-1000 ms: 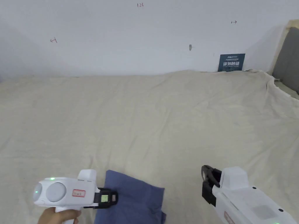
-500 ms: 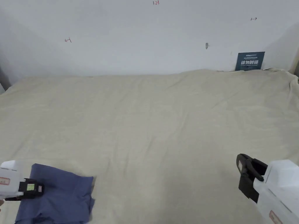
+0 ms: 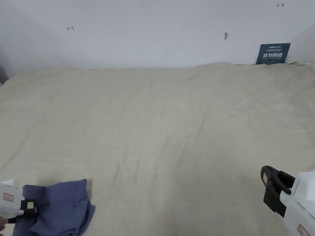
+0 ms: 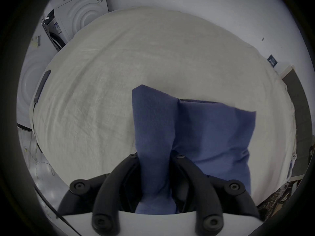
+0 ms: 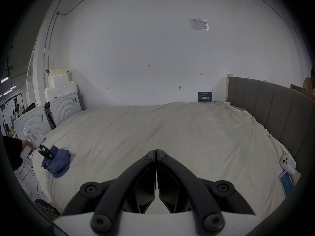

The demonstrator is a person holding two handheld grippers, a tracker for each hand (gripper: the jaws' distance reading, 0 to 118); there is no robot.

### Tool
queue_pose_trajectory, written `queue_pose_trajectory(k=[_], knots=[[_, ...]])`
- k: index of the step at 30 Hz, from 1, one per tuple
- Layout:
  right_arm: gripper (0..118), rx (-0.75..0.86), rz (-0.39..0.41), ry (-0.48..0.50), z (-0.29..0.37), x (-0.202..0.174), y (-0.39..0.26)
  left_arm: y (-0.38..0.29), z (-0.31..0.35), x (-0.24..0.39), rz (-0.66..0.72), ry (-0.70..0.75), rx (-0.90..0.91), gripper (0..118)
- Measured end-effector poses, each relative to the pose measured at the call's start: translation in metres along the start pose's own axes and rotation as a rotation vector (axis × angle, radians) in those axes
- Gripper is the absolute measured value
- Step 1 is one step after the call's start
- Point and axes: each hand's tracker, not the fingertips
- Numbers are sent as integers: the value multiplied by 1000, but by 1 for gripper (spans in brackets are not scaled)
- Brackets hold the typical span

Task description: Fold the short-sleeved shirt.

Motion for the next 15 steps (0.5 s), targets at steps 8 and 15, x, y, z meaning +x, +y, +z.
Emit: queue_pose_trajectory(k=[8,15], knots=[[0,39,1,3,19,0,22,-15,41,34,-123,175,174,114],[0,96,8,-39,3,6,47,-29,147,70,-90,70,602,114]])
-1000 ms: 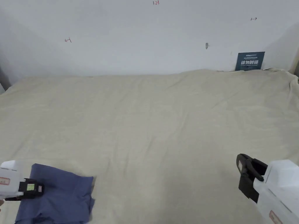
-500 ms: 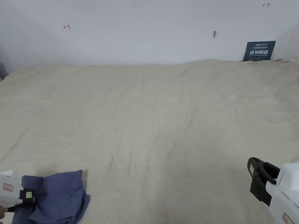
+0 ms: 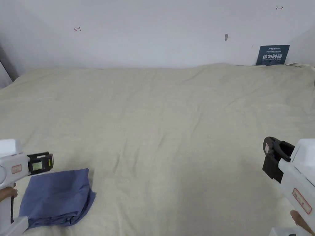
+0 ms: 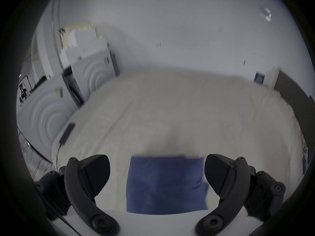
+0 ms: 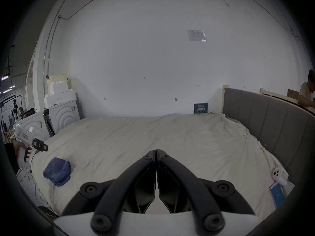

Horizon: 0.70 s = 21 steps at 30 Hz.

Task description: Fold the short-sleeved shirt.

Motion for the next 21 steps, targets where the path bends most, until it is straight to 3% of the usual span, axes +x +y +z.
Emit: queue_pose_trajectory(k=[6,13,21], knots=[[0,68,20,-34,24,15,38,34,81,35,34,-68,298,115],[0,125,37,-67,32,29,62,46,141,96,-3,-175,418,117],[0,164,45,-84,50,35,63,13,171,174,-15,-196,598,115]])
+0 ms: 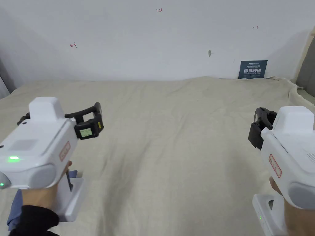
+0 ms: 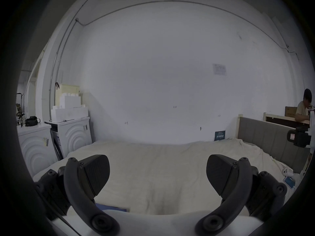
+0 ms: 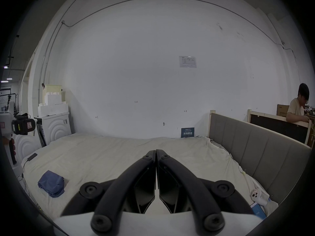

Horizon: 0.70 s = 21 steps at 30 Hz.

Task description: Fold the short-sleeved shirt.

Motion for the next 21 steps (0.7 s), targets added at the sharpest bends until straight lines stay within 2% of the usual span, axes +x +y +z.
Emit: queue_pose_trajectory(k=[4,6,7,9,11,13,15,18,21], knots=[[0,16,0,-18,7,3,-4,-22,4,26,-11,-9,48,111],[0,22,0,-29,10,5,-7,-32,8,35,-18,-20,72,105],[0,28,1,-36,12,6,-9,-37,10,39,-19,-27,90,99],[0,35,5,-48,16,5,-12,-43,14,49,-28,-25,106,78],[0,45,6,-54,23,1,-13,-50,17,53,-39,-43,137,38],[0,61,8,-62,28,-1,-16,-52,18,57,-34,-89,130,26],[0,69,7,-66,28,4,-17,-56,16,60,-19,-103,115,7],[0,71,5,-62,28,6,-16,-58,13,64,11,-96,95,1],[0,73,12,-59,29,4,-16,-58,13,65,23,-100,86,0]])
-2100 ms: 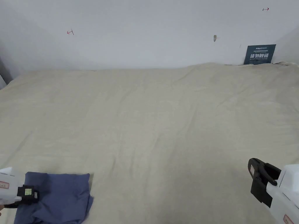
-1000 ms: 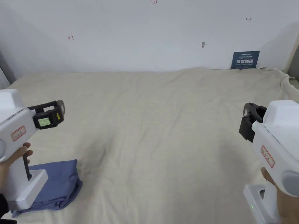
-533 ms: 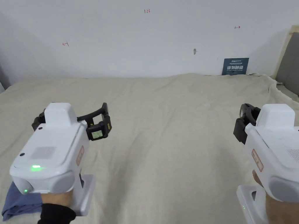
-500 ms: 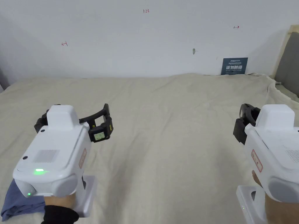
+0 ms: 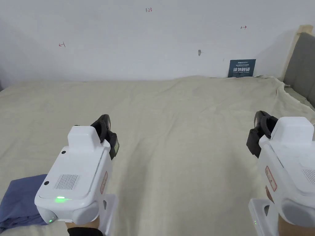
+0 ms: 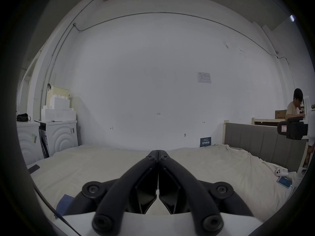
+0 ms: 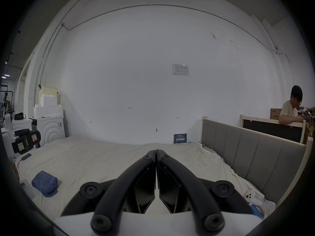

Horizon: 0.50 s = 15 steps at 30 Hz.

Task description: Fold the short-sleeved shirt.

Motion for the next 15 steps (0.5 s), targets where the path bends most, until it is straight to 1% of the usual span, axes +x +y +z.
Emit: queue_pose_trajectory(k=[15], knots=[[0,-2,11,3,0,-1,0,-1,-3,0,8,10,-9,0]])
